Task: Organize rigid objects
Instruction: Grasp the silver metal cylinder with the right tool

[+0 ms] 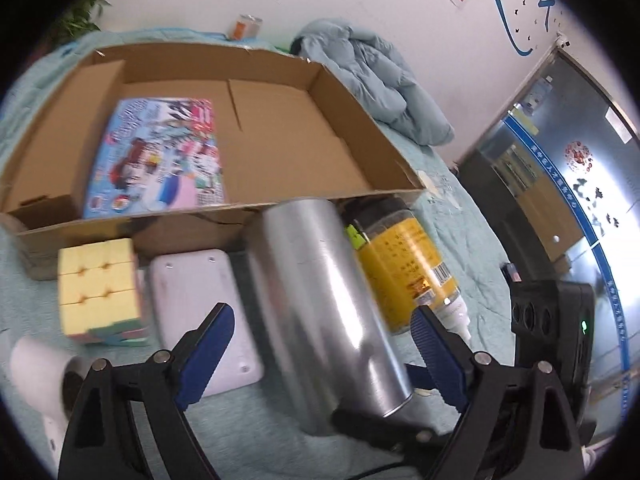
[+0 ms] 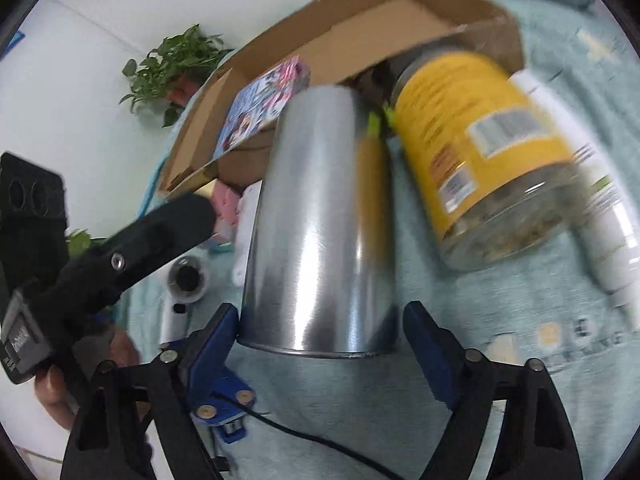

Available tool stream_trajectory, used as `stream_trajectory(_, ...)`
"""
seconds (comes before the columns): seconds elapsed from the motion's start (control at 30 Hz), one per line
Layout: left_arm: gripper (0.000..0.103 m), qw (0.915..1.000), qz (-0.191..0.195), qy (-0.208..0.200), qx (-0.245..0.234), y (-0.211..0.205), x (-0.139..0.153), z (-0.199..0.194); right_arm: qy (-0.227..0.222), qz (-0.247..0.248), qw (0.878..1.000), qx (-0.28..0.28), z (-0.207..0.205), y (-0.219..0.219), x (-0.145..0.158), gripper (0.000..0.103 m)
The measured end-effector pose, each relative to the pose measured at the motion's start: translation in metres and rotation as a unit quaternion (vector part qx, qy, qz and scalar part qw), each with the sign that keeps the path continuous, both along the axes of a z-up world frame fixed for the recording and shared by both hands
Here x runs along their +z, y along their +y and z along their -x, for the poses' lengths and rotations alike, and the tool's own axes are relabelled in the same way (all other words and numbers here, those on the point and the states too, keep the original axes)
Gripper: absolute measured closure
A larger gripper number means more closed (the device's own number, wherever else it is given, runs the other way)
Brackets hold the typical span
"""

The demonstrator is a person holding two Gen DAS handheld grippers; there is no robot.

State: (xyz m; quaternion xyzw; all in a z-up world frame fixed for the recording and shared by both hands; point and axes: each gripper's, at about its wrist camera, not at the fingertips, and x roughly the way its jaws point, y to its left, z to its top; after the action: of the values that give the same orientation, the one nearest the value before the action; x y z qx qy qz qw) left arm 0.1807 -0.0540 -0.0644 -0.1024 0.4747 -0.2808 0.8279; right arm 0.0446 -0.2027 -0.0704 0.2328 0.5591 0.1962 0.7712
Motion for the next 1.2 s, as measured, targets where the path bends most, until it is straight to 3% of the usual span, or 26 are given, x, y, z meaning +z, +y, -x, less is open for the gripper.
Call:
stream_trajectory(0.23,0.014,0.9987,0.005,0.035,-0.037,-0.025,-0.013,0.014,-0.044,0.080,0.995,0.034,0.034,0.011,0.011,0.021)
stream_trajectory(0.37,0.013,0.9958,0.010,0.082,-0.040,-0.035,-0.029,0.030,-0.043,0.127,0.990,0.039,0.064,0.002,0.021,0.021)
stream_trajectory(0.43,0.012,0.9958,-0.004,0.083,-0.040,-0.041,-0.032,0.035,-0.040,0.145,0.986,0.067,0.076,0.006,0.026,0.020)
stream_trajectory(0.47,0.012,0.9957,-0.003,0.083,-0.040,-0.041,-0.032,0.036,-0.041,0.143,0.986,0.075,0.077,0.003,0.028,0.020)
stream_trajectory(0.57,0.013,0.9935,0.013,0.107,-0.038,-0.037,-0.039,0.030,-0.025,0.076,0.994,0.076,0.081,-0.019,0.029,0.022)
stream_trajectory(0.8,0.013,0.9879,0.049,0.144,-0.032,-0.029,-0.053,0.016,0.026,0.010,0.995,0.094,0.051,-0.035,0.013,0.023)
stream_trajectory(0.9,0.013,0.9847,0.067,0.159,-0.025,-0.021,-0.060,0.014,0.031,0.010,0.995,0.098,0.042,-0.022,0.006,0.020)
stream_trajectory(1.2,0.014,0.9843,0.082,0.154,-0.028,-0.013,-0.061,0.010,0.011,0.055,0.994,0.094,0.037,0.004,0.007,0.019)
